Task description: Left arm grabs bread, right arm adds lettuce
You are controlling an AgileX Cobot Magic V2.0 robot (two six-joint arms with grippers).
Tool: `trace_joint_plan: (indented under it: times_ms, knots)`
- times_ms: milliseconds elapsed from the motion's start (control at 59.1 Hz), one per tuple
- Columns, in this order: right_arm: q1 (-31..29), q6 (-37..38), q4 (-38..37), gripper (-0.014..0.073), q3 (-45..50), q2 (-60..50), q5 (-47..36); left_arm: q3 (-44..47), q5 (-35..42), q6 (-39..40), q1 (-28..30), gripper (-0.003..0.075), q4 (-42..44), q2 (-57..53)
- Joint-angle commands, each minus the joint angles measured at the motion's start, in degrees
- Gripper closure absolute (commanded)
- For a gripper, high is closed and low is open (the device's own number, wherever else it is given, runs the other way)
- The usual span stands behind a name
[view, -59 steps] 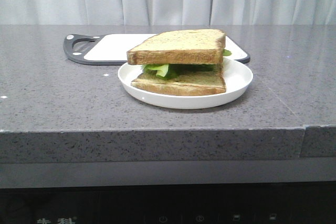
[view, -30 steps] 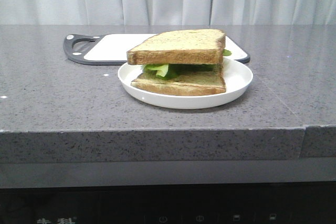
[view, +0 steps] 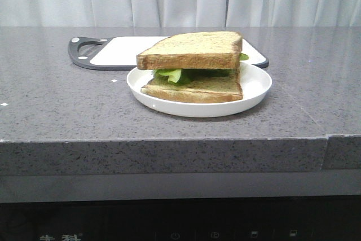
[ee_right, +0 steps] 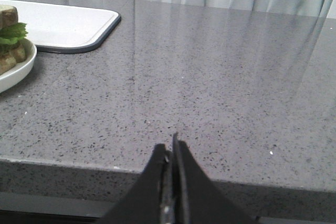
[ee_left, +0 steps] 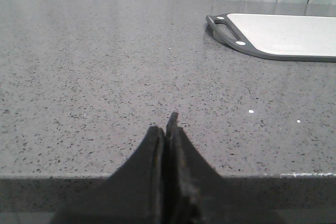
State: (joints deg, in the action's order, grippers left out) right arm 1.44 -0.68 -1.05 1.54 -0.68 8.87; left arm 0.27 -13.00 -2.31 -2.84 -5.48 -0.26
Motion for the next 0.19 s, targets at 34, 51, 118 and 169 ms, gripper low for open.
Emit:
trace_joint_plan:
  times_ms: [34, 51, 118, 169]
  knots:
    - [-0.2, -0.5, -0.7, 0.0654, -0.2, -1.0, -4.1, 0.2, 4.5, 0.5, 0.0, 0.0741, -0.3, -1.0]
    - [-0.2, -0.5, -0.7, 0.0654, -0.2, -1.0, -4.1, 0.2, 4.5, 0.5, 0.0, 0.0741, -0.3, -1.0]
    - [-0.2, -0.5, -0.7, 0.0654, -0.2, -1.0, -4.1, 0.2, 4.5, 0.5, 0.0, 0.0741, -0.3, -1.0]
    - [-0.2, -0.5, -0.7, 0.0654, -0.2, -1.0, -4.1, 0.2, 4.5, 0.5, 0.0, 0.0741, -0.3, -1.0]
